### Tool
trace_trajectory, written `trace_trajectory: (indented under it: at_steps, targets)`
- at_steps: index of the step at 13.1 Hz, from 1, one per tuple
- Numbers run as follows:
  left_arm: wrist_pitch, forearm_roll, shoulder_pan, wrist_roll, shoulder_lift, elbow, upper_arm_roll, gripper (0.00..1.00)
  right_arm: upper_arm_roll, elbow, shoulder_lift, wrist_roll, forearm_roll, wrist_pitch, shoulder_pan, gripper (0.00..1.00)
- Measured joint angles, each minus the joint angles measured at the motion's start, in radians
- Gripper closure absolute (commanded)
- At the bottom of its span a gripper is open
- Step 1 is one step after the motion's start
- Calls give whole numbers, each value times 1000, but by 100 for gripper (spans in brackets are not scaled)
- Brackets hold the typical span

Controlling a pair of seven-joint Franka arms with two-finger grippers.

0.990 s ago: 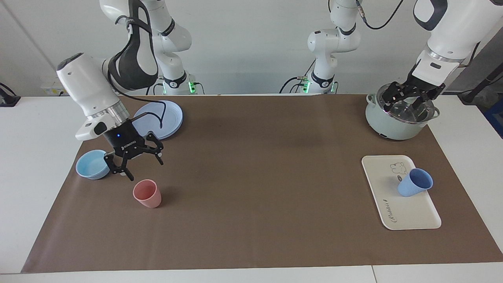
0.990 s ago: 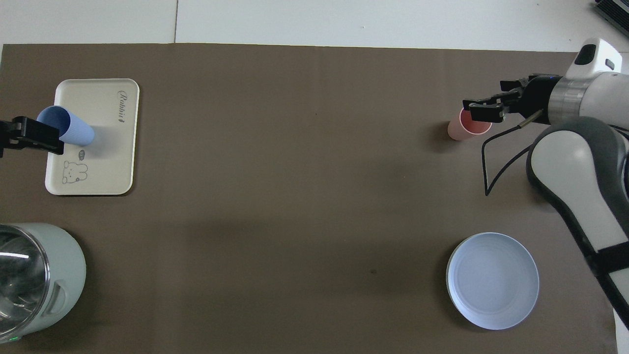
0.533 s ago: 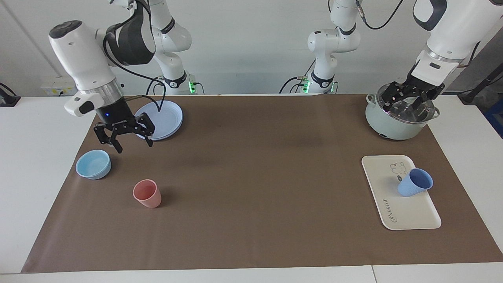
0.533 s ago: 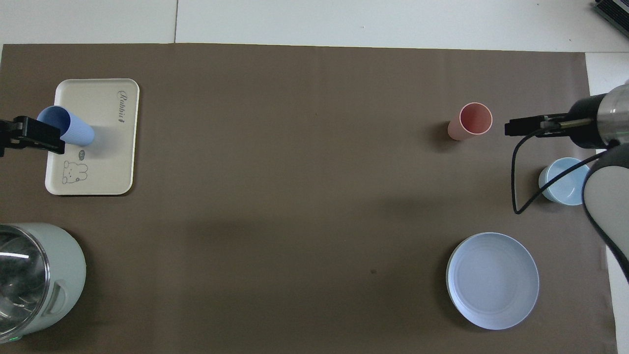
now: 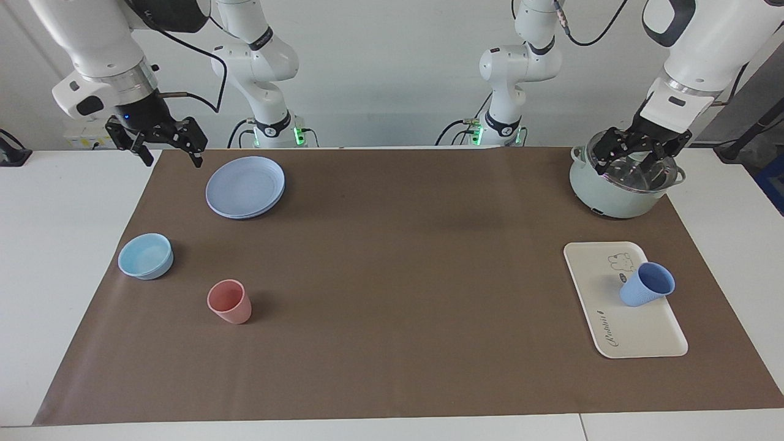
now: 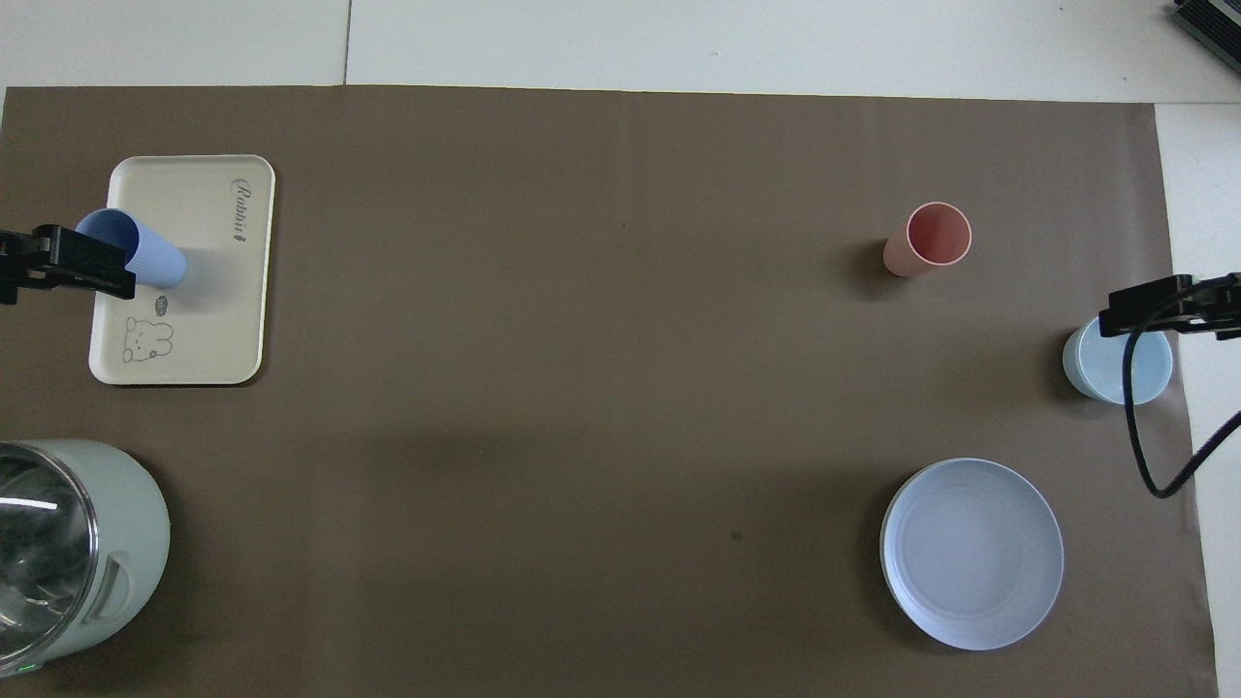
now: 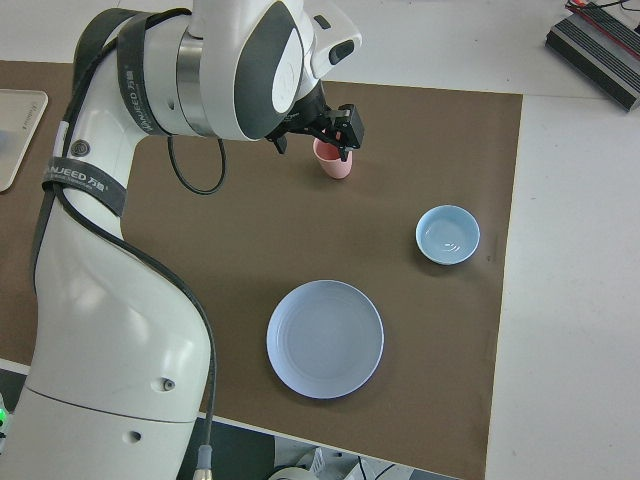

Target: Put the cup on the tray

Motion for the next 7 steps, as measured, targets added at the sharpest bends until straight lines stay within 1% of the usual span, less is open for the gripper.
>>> trace_trajectory:
  at_steps: [4, 7]
  targets:
    - [-1, -3, 0, 0, 2, -1, 0, 0, 8, 1, 0, 4, -1, 3, 4, 0]
    - [-19, -3, -1, 0, 24, 11, -2, 0, 8, 24, 1, 4, -1, -54, 4, 0]
